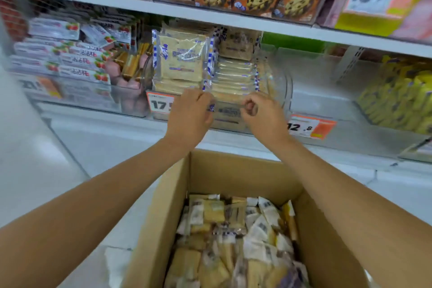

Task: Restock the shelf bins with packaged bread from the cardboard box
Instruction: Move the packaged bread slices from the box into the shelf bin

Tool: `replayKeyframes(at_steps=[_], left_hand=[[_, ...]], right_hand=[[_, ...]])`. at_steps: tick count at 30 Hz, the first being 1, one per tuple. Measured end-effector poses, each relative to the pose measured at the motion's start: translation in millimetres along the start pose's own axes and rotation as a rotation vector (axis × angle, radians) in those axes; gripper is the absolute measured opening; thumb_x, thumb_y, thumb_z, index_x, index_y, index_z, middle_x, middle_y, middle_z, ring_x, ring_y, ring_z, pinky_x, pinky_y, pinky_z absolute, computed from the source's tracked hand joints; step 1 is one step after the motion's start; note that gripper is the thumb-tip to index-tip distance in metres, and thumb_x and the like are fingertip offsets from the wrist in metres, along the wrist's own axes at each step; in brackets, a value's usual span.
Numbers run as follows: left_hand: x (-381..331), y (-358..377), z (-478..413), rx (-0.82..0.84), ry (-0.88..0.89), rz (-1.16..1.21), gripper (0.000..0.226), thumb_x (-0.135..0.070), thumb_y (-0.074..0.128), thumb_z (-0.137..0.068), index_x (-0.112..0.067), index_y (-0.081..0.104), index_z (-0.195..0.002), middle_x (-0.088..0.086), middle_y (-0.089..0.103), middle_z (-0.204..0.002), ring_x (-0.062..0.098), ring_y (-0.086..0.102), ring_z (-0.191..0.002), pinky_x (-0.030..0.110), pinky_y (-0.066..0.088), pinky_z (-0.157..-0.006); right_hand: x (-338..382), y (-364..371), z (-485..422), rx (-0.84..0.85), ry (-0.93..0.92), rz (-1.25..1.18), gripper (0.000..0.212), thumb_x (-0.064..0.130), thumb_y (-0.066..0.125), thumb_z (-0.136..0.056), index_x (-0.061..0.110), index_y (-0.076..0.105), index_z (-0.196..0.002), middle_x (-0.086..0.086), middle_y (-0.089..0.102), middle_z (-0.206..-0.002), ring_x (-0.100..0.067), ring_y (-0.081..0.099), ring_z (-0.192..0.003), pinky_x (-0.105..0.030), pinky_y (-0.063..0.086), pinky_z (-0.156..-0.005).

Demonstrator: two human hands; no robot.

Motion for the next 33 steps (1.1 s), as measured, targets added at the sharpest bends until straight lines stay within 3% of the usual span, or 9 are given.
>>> replayKeyframes(at_steps=[4,9,11,14,21,24,26,29,33], left_hand=[[-35,20,65,0.232,-0.253,0.228,0.014,-0.02,0.061,-0.092,-0.02,0.061,-0.105,-0.004,0.056,-0.099,0.016,0.054,-0.087,0.033,0.047,-0.073],[-57,79,161,0.666,-0.496,0.389,0.014,-0.024,0.064,-0.092,-0.02,0.063,-0.105,-0.003,0.062,-0.104,0.015,0.059,-0.095,0.027,0.046,-0.081],[-63,101,188,0.807,-0.522,0.371,0.018,-0.026,0.064,-0.093,-0.017,0.065,-0.108,0.001,0.064,-0.106,0.015,0.059,-0.093,0.028,0.047,-0.08],[-75,128,215,0.947,-0.472,0.379,0.022,-0.032,0.064,-0.094,-0.018,0.063,-0.11,-0.001,0.062,-0.107,0.016,0.06,-0.098,0.024,0.044,-0.074],[-90,149,234,1.102,-0.396,0.424,0.028,-0.027,0.066,-0.093,-0.019,0.06,-0.119,0.001,0.057,-0.125,0.009,0.051,-0.092,0.021,0.04,-0.076],[-96,154,239,1.221,-0.414,0.495,0.033,-0.016,0.066,-0.092,-0.021,0.057,-0.124,0.003,0.052,-0.135,0.015,0.058,-0.1,0.025,0.047,-0.077],[-104,152,237,1.292,-0.412,0.61,0.062,-0.015,0.07,-0.09,-0.026,0.042,-0.144,-0.006,0.041,-0.145,0.017,0.055,-0.118,0.029,0.052,-0.083],[-116,144,223,1.241,-0.471,0.789,0.086,-0.022,0.079,-0.082,-0.035,0.03,-0.151,-0.016,0.034,-0.148,0.013,0.047,-0.129,0.033,0.052,-0.093],[-105,139,205,0.963,-0.773,0.856,0.044,-0.029,0.081,-0.08,-0.02,0.061,-0.119,-0.003,0.066,-0.116,0.016,0.062,-0.11,0.033,0.052,-0.092]], right_hand=[[-22,0,76,0.215,0.236,-0.066,0.011,0.006,0.064,-0.086,0.014,0.066,-0.094,0.009,0.055,-0.077,-0.004,0.051,-0.067,-0.021,0.041,-0.067],[-80,13,194,0.644,0.444,0.036,0.013,0.014,0.063,-0.09,0.018,0.068,-0.101,0.006,0.062,-0.099,-0.016,0.062,-0.093,-0.027,0.046,-0.078],[-106,13,235,0.739,0.506,0.055,0.018,0.013,0.062,-0.092,0.017,0.068,-0.108,0.008,0.061,-0.105,-0.019,0.063,-0.094,-0.031,0.051,-0.078],[-140,13,288,0.801,0.716,-0.056,0.026,0.013,0.068,-0.089,0.018,0.064,-0.115,0.006,0.059,-0.103,-0.01,0.058,-0.089,-0.014,0.049,-0.069],[-151,37,343,1.238,0.797,0.094,0.111,0.059,0.077,-0.071,0.024,0.013,-0.155,0.001,0.004,-0.161,-0.026,0.008,-0.149,-0.044,0.023,-0.119],[-145,34,337,1.102,0.847,-0.041,0.096,0.046,0.079,-0.075,0.019,0.021,-0.146,-0.007,0.043,-0.136,-0.024,0.05,-0.119,-0.039,0.047,-0.096],[-135,26,314,0.997,0.907,-0.181,0.066,0.038,0.076,-0.08,0.017,0.034,-0.126,-0.003,0.05,-0.111,-0.016,0.055,-0.09,-0.034,0.048,-0.075],[-116,16,277,0.949,0.975,-0.522,0.044,0.042,0.072,-0.082,0.018,0.054,-0.114,-0.003,0.06,-0.113,-0.02,0.061,-0.103,-0.039,0.053,-0.088],[-100,2,253,0.684,1.051,-1.058,0.058,0.056,0.054,-0.09,0.02,0.055,-0.136,-0.006,0.064,-0.129,-0.026,0.058,-0.122,-0.04,0.046,-0.103]])
Point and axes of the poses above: each hand's wrist, its own z-axis away from the middle knuckle, its own y-axis out of the palm, x = y × z, the point moved 3 cm from there along -z, towards the middle knuckle
